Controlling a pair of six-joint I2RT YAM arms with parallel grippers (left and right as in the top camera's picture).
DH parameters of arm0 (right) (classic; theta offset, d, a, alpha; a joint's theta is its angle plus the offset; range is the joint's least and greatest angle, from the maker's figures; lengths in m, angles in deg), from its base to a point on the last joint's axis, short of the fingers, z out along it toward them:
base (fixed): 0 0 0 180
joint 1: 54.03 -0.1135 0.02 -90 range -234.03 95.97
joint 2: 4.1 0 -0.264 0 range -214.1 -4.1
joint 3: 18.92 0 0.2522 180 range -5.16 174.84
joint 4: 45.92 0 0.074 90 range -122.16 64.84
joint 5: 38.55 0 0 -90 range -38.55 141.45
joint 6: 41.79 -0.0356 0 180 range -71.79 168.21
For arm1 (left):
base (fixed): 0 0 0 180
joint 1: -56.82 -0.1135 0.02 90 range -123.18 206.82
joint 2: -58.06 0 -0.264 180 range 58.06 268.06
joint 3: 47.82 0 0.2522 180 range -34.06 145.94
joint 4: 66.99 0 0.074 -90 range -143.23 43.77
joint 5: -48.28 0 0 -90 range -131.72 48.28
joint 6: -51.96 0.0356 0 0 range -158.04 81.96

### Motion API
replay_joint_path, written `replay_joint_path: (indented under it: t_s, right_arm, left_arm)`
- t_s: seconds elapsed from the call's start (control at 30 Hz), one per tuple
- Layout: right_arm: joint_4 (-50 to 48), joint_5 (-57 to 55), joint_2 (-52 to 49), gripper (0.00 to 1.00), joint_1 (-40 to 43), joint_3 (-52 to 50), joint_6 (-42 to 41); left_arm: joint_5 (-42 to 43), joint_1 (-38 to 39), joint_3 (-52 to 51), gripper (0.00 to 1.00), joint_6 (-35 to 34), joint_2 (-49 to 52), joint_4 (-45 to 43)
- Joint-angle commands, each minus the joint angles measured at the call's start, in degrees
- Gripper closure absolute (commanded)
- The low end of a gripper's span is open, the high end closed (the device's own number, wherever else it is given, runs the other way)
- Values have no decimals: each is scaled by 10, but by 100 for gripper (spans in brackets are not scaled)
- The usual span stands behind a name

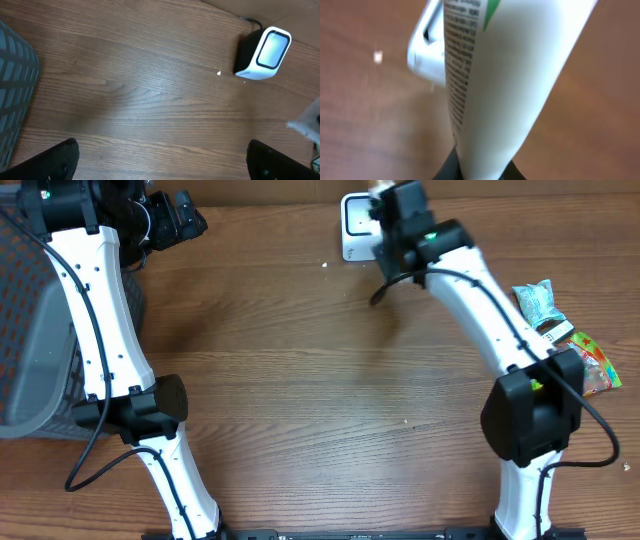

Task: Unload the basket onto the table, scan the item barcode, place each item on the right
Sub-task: 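Raise the cream tube with the right gripper to the scanner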

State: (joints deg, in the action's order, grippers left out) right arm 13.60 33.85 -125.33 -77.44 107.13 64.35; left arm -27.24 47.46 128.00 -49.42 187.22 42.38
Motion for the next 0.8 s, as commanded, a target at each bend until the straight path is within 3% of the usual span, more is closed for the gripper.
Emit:
replay_joint_path:
  t_s: [0.0, 0.2, 0.57, 0.77]
  right_arm:
    - [-73, -94, 20, 96, -14, 24, 85]
    - [-177, -90, -6, 96, -8, 23, 119]
    - [-244, -60, -90, 96, 2, 22, 376]
    - [-262, -103, -125, 96, 4, 22, 399]
  left_arm:
    - [-1, 4, 7, 0, 7, -6, -1]
    - [-1, 4, 7, 0, 7, -6, -1]
    - [-1, 3, 7, 0, 7, -6, -1]
    - [-1, 4, 7, 0, 7, -6, -1]
